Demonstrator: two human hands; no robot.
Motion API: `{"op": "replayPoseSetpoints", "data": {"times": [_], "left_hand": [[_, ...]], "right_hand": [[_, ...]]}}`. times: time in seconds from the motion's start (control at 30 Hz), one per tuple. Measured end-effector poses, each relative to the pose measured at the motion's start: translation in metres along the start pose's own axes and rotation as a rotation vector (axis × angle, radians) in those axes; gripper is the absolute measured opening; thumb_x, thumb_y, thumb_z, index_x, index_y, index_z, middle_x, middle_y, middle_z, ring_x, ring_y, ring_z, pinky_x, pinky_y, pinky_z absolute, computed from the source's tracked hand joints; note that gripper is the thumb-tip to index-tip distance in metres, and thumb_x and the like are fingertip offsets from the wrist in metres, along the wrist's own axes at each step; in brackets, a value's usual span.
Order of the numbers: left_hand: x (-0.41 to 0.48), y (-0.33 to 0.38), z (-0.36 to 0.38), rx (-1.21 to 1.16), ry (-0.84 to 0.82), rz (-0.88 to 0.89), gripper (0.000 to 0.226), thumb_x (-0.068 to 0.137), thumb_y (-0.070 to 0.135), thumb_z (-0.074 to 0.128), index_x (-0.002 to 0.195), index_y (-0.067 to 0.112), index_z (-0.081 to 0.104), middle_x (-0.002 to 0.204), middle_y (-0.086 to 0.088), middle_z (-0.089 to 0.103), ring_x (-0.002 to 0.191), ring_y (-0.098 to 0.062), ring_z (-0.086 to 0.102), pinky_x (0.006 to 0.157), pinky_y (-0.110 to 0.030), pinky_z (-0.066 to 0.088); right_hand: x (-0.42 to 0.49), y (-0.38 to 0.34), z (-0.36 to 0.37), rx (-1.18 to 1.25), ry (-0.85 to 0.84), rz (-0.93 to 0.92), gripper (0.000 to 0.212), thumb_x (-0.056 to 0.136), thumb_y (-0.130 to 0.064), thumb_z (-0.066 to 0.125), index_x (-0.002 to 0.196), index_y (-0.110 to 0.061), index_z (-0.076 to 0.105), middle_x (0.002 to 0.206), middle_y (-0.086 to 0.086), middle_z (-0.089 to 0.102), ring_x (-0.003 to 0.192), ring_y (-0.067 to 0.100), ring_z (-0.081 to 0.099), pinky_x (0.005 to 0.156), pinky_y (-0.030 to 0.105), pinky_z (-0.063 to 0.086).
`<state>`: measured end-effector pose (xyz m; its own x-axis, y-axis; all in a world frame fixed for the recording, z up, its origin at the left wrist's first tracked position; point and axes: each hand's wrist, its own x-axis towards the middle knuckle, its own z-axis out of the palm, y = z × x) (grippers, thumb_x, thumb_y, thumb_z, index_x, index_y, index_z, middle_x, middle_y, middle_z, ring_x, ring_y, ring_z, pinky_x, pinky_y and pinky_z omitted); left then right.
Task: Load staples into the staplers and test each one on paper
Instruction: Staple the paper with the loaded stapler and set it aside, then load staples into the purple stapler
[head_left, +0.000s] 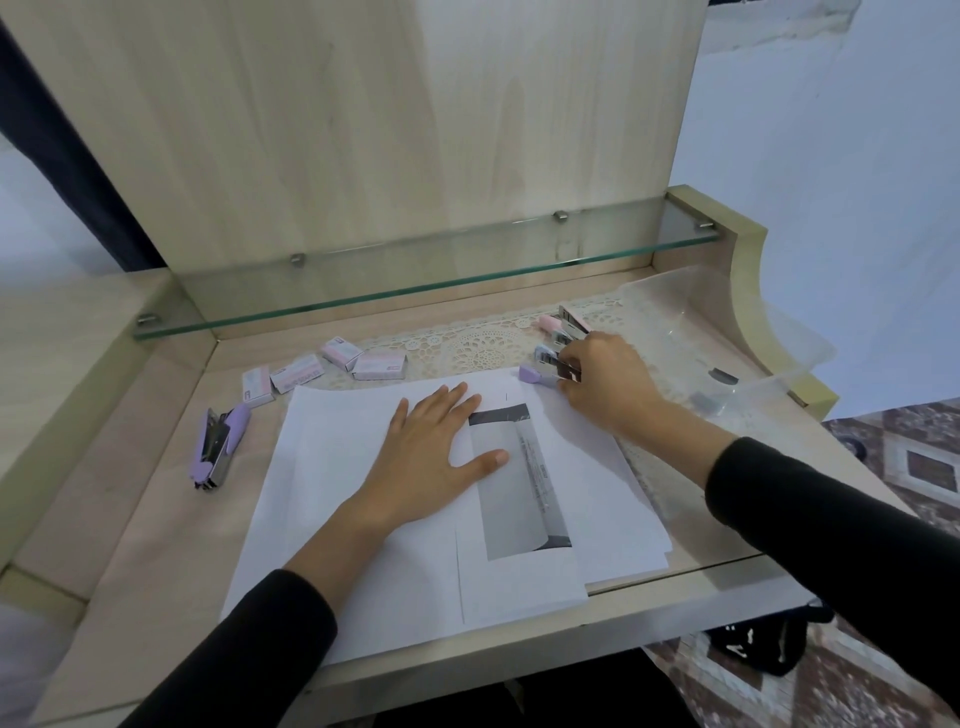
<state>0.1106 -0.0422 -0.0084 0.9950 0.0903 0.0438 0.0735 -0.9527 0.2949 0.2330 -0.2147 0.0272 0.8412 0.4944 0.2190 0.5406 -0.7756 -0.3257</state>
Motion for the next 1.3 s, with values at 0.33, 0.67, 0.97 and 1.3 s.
{"op": "replayPoseSetpoints", "data": {"times": [0.33, 0.67, 0.97, 1.3], "left_hand": [[-0.001, 0.000, 0.001, -0.014, 0.019, 0.001, 0.086, 0.070, 0.077, 0.024, 0.143, 0.032, 0.021, 0.154, 0.014, 0.010, 0.141, -0.005, 0.004, 0.116, -0.037, -0.005], [-0.002, 0.001, -0.009, -0.204, 0.173, 0.002, 0.051, 0.085, 0.048, 0.055, 0.129, 0.023, 0.050, 0.141, 0.009, 0.042, 0.131, -0.010, 0.030, 0.111, -0.025, 0.018], [-0.030, -0.051, -0.060, -0.284, 0.573, -0.113, 0.014, 0.087, 0.018, 0.060, 0.087, 0.010, 0.072, 0.094, 0.003, 0.068, 0.096, -0.015, 0.056, 0.091, -0.029, 0.039], [-0.079, -0.120, -0.088, -0.192, 0.669, -0.533, 0.018, 0.084, 0.010, 0.054, 0.072, 0.007, 0.066, 0.071, -0.011, 0.062, 0.068, -0.031, 0.059, 0.061, -0.034, 0.046]], "right_hand": [[0.001, 0.000, -0.002, -0.085, 0.037, 0.037, 0.022, 0.088, -0.028, 0.055, 0.093, -0.009, 0.066, 0.086, 0.011, 0.056, 0.071, 0.022, 0.044, 0.060, 0.027, 0.033], [0.000, -0.010, -0.010, -0.038, 0.020, 0.072, 0.045, 0.085, -0.048, 0.055, 0.115, -0.016, 0.061, 0.118, 0.012, 0.051, 0.097, 0.029, 0.054, 0.069, 0.027, 0.037], [-0.023, -0.038, 0.007, 0.105, -0.199, -0.315, 0.041, 0.084, -0.040, 0.059, 0.123, -0.026, 0.057, 0.128, -0.001, 0.054, 0.125, 0.020, 0.042, 0.108, 0.032, 0.029], [-0.039, -0.036, 0.023, 0.105, -0.055, -0.372, 0.031, 0.087, -0.034, 0.058, 0.116, -0.025, 0.063, 0.123, 0.001, 0.060, 0.121, 0.021, 0.044, 0.108, 0.029, 0.024]]}}
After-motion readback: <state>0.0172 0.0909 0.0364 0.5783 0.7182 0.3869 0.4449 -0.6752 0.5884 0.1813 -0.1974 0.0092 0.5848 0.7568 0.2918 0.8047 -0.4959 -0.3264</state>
